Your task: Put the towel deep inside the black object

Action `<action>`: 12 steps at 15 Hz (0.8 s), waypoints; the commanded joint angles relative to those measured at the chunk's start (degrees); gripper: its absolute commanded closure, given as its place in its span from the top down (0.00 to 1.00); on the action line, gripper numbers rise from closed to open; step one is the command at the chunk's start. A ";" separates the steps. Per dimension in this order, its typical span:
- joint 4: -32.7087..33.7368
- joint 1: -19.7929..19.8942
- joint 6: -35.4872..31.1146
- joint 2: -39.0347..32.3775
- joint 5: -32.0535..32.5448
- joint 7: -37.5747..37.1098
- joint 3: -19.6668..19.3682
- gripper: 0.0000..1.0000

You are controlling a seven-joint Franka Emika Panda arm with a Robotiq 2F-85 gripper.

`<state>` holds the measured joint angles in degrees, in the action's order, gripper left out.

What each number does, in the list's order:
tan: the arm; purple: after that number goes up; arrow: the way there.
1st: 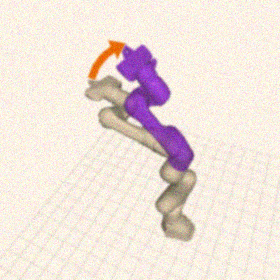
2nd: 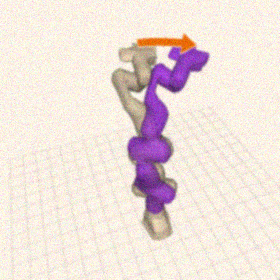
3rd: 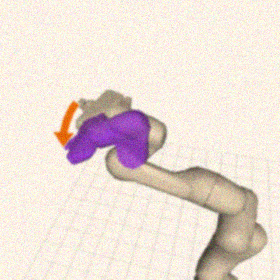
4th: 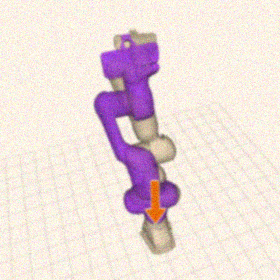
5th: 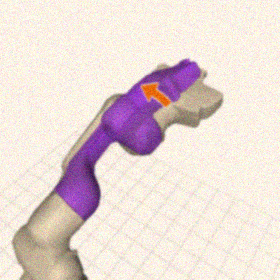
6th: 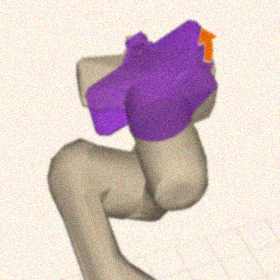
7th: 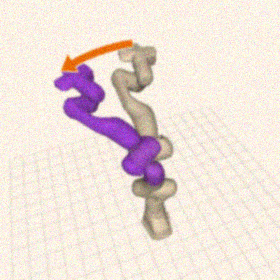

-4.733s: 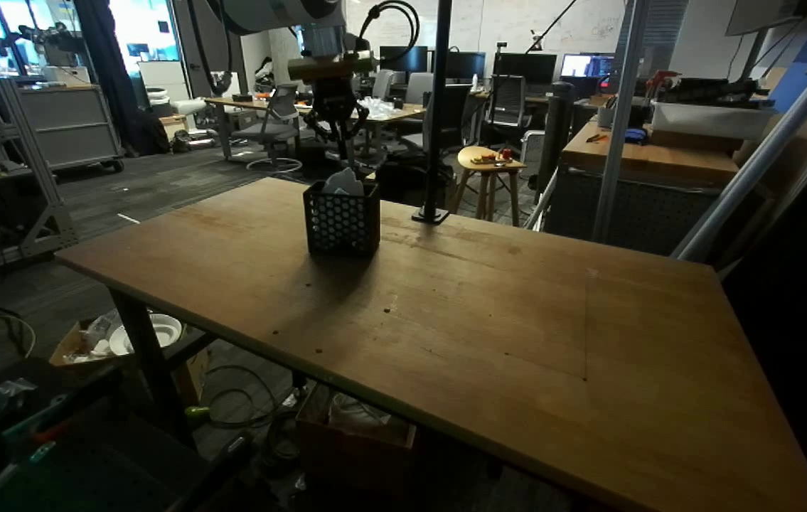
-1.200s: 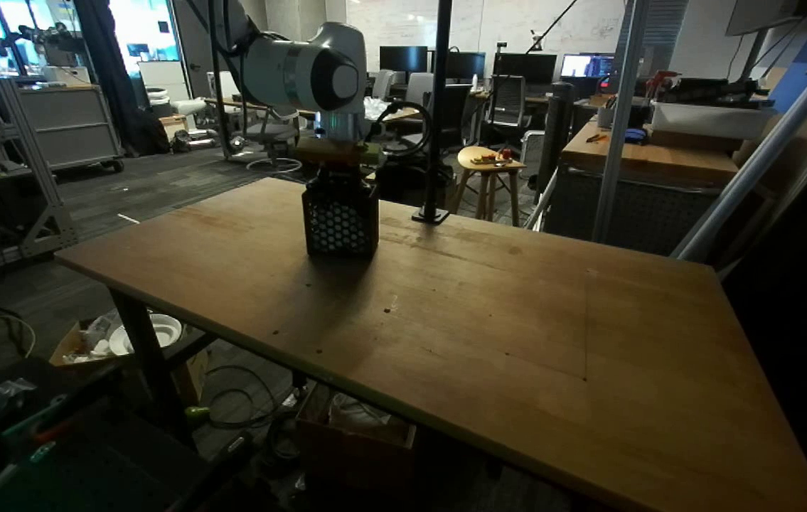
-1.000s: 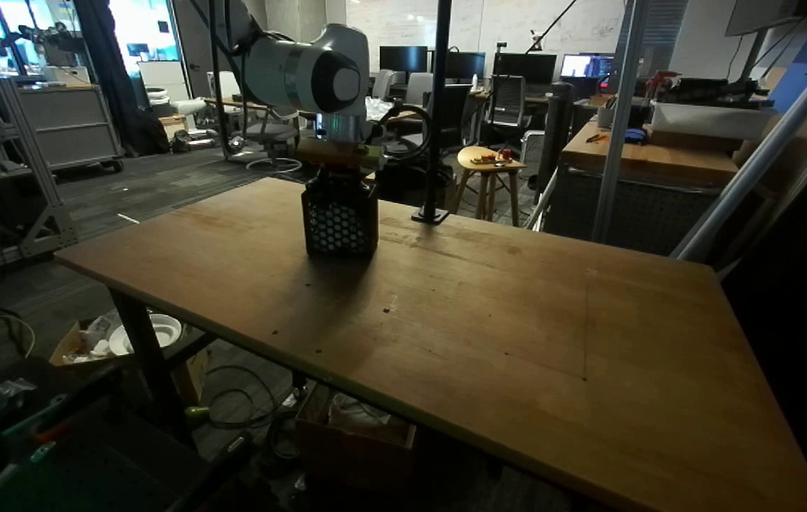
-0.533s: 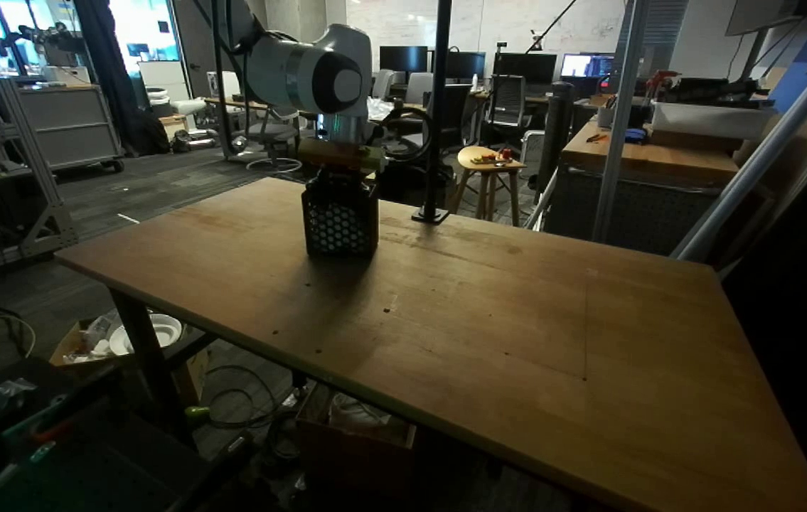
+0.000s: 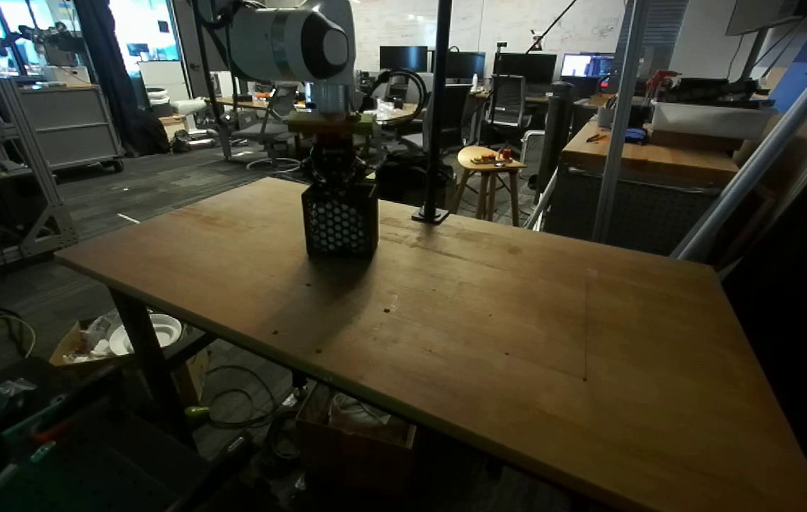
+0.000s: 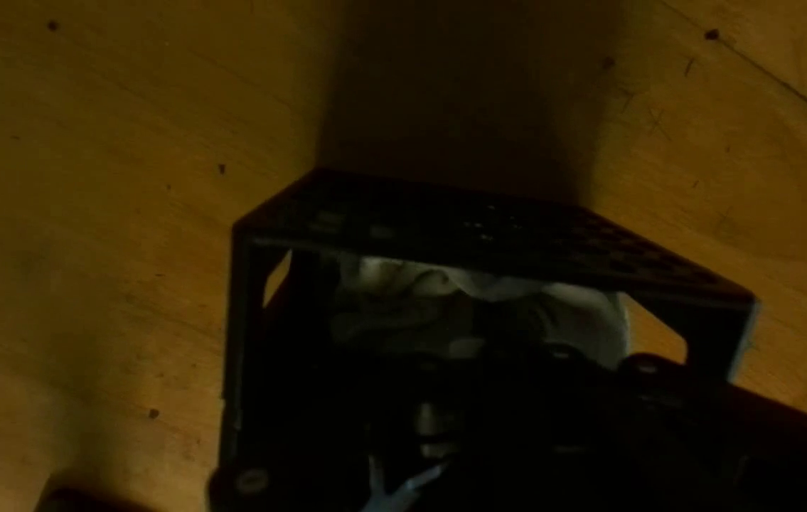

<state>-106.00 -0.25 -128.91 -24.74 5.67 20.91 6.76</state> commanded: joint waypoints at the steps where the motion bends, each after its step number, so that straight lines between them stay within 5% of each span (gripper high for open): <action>1: -1.07 -2.97 3.85 3.95 3.15 -4.03 -0.94 0.01; 12: -2.40 -4.98 4.79 3.58 3.12 -7.03 -0.53 0.00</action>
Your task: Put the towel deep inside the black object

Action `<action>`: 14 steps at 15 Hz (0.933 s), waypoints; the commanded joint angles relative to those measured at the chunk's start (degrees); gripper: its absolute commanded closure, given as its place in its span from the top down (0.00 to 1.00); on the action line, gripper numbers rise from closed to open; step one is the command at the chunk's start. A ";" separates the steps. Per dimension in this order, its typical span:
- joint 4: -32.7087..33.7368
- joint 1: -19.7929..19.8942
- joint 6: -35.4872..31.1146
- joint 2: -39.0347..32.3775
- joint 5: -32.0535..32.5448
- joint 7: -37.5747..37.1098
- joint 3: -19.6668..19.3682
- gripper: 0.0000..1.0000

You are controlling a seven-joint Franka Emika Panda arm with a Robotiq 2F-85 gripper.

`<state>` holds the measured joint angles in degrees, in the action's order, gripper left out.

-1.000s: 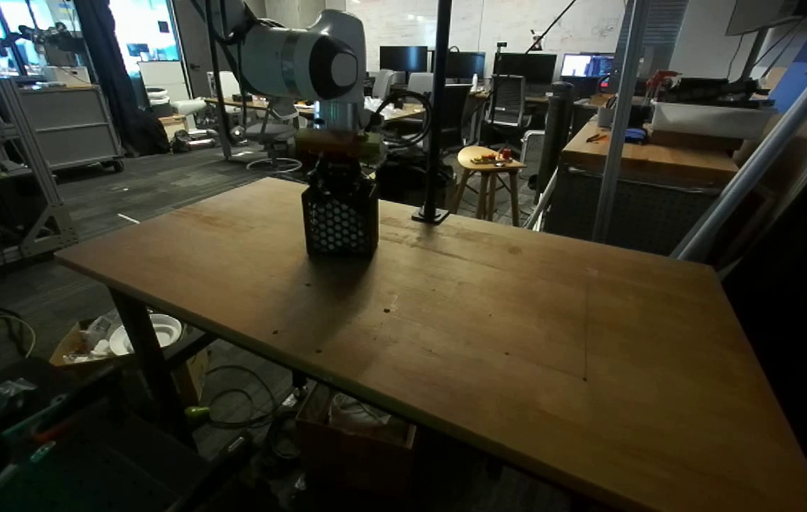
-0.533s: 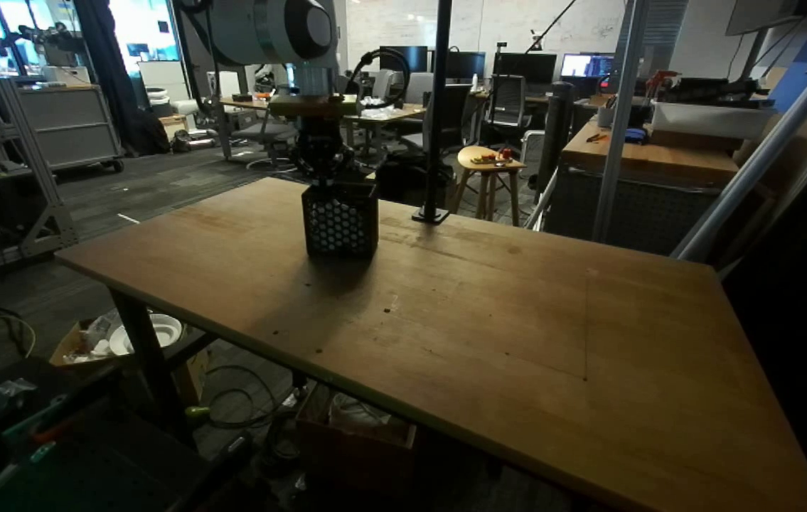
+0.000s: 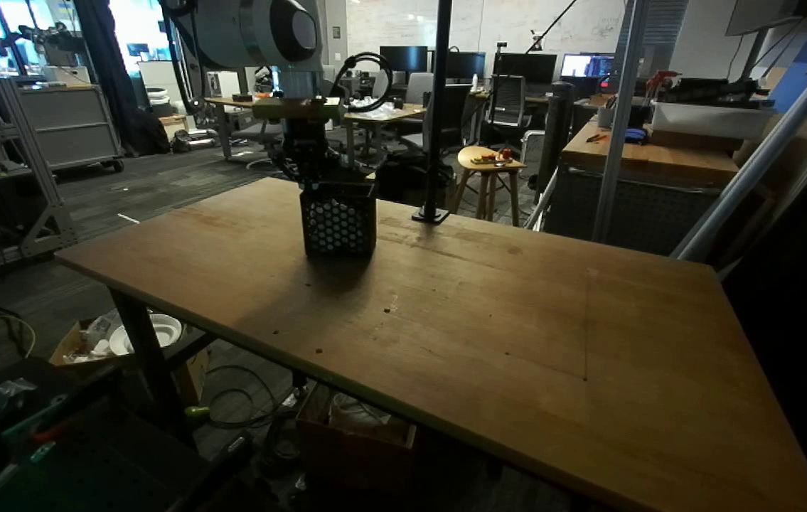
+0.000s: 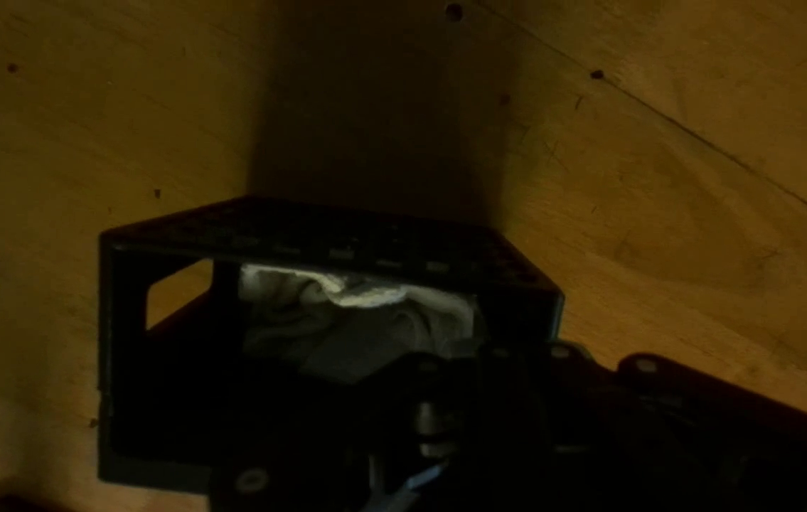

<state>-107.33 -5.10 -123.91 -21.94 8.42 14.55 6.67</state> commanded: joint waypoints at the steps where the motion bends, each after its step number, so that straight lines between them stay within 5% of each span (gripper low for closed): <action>1: -1.02 0.07 -0.53 0.59 0.12 -0.35 -0.43 0.01; 14: 3.22 4.63 -1.28 -4.53 -1.45 5.84 -1.15 0.00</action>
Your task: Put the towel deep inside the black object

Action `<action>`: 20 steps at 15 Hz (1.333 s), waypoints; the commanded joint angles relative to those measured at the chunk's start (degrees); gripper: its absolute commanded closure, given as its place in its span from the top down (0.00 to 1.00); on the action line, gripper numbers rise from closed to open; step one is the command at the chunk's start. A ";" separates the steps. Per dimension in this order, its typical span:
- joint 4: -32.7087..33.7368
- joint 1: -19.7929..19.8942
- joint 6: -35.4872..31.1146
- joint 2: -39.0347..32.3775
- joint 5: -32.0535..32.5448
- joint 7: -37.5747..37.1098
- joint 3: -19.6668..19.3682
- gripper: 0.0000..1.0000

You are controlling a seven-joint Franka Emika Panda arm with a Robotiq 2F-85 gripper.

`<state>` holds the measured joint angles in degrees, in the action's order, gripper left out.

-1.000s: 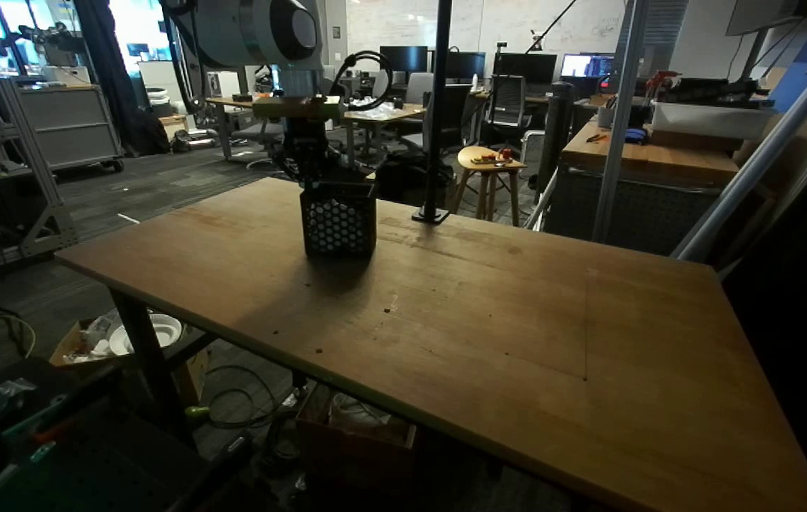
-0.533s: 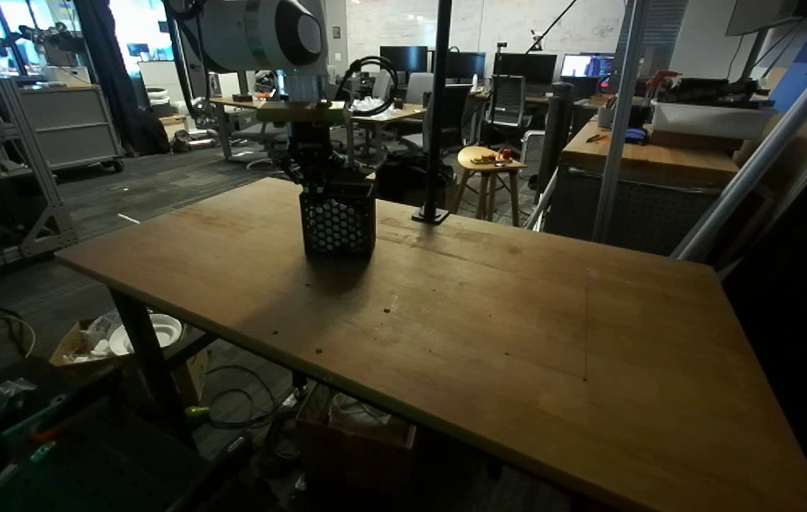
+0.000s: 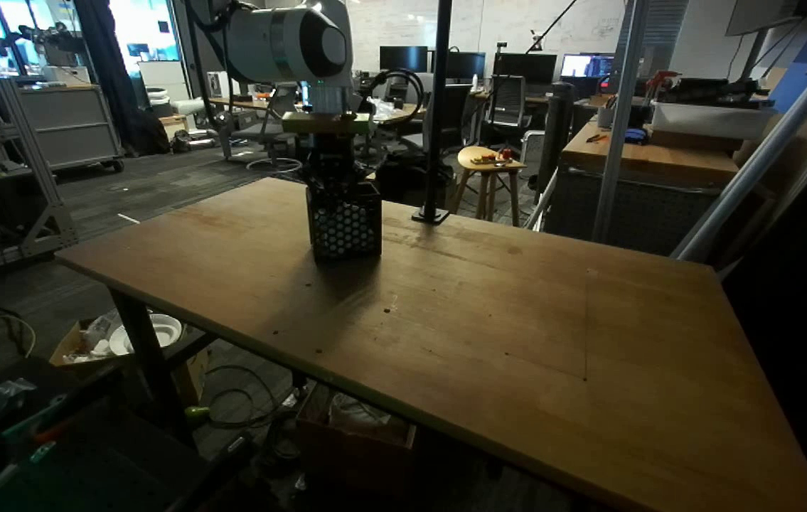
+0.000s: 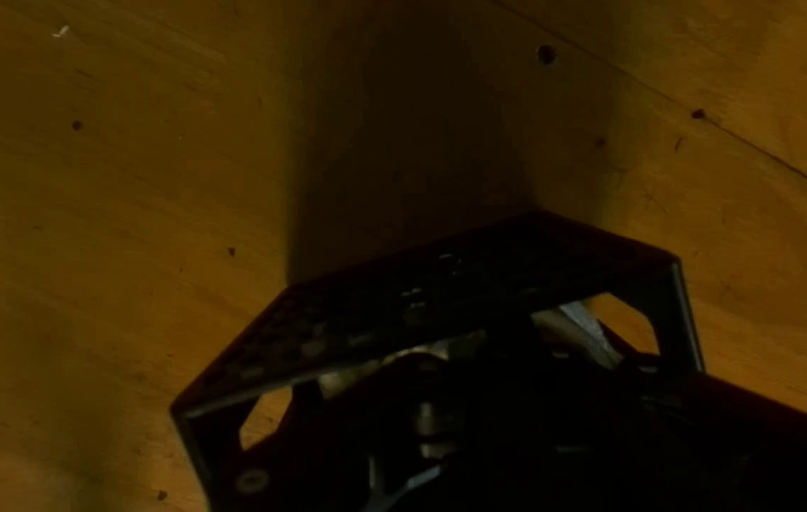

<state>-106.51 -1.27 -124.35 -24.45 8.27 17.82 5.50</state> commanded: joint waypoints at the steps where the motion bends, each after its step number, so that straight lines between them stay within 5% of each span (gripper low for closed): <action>1: 2.83 1.07 -0.96 -2.76 -1.72 3.16 0.21 0.01; 20: 10.49 4.98 -2.29 -14.89 -9.09 12.76 2.74 0.01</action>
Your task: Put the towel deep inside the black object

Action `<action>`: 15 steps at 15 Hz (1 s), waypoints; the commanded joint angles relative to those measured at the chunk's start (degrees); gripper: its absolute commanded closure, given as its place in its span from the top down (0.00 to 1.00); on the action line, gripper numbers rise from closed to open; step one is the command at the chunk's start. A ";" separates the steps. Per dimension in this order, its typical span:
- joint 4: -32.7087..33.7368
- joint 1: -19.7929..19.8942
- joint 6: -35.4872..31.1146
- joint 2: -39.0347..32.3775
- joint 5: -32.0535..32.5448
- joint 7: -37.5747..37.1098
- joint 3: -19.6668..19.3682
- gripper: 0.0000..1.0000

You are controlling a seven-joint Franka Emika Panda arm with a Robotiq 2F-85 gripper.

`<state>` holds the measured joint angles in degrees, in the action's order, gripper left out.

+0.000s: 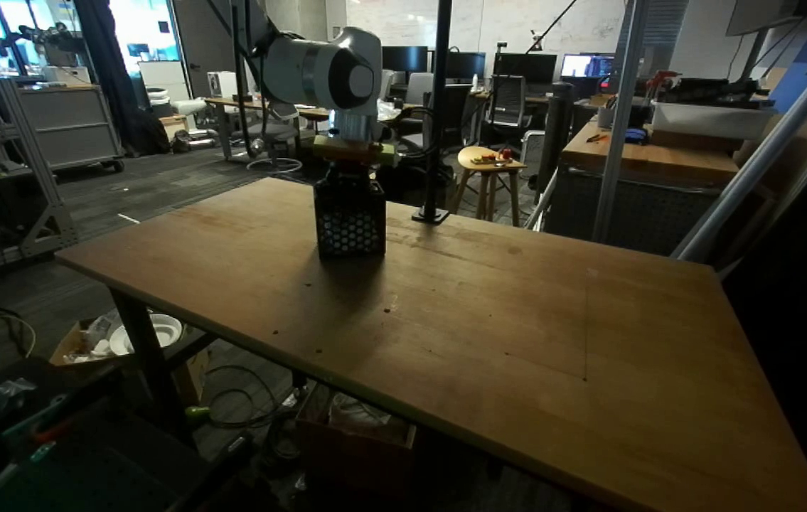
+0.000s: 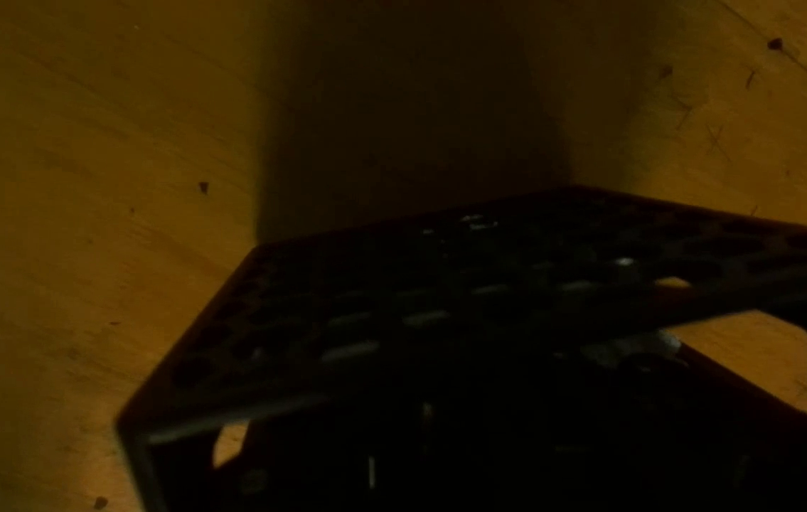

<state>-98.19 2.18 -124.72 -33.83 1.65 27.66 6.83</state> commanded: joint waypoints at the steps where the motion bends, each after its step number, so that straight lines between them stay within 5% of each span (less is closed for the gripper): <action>1: 2.01 1.83 -2.15 -5.54 -3.16 3.42 1.65 0.01; 6: 0.89 1.72 -2.02 -3.72 -3.66 3.40 1.66 0.01; 15: -4.72 -2.04 -0.23 10.65 3.65 -3.47 -0.69 0.01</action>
<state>-98.88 2.08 -124.74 -30.18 2.78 27.33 7.34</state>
